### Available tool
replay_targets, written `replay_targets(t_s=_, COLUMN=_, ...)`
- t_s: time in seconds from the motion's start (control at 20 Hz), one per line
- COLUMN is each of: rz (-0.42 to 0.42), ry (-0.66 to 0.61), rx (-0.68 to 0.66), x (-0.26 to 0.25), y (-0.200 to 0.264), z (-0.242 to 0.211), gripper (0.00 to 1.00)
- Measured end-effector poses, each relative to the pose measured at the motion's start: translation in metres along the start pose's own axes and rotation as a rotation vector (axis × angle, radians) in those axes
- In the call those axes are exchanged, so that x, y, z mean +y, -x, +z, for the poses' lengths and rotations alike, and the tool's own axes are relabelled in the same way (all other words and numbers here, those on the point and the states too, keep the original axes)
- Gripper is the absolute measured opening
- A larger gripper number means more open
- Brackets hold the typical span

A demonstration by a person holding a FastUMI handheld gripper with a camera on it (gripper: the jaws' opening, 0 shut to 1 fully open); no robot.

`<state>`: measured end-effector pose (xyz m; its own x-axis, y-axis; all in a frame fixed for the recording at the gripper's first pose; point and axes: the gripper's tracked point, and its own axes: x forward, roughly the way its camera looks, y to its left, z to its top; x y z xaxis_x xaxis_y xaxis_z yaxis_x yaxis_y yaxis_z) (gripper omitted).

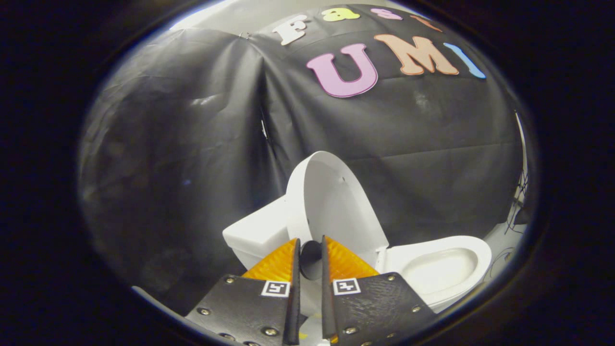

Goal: Open the toilet lid.

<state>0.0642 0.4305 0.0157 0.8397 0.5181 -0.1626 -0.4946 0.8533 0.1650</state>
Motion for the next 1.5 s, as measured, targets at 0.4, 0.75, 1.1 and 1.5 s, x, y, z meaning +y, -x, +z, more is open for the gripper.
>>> replay_targets(t_s=0.4, rz=0.014, ry=-0.023, rx=0.007, x=-0.010, y=0.015, z=0.011, gripper=0.36)
replay_targets(t_s=0.75, rz=-0.019, ry=0.010, rx=0.004, x=-0.033, y=0.038, z=0.028, gripper=0.60)
replay_targets(t_s=1.1, rz=-0.067, ry=-0.008, rx=-0.047, x=-0.075, y=0.064, z=0.059, gripper=0.82)
replay_targets(t_s=1.5, rz=-0.188, ry=0.096, rx=-0.066, x=-0.149, y=0.107, z=0.080, gripper=0.99)
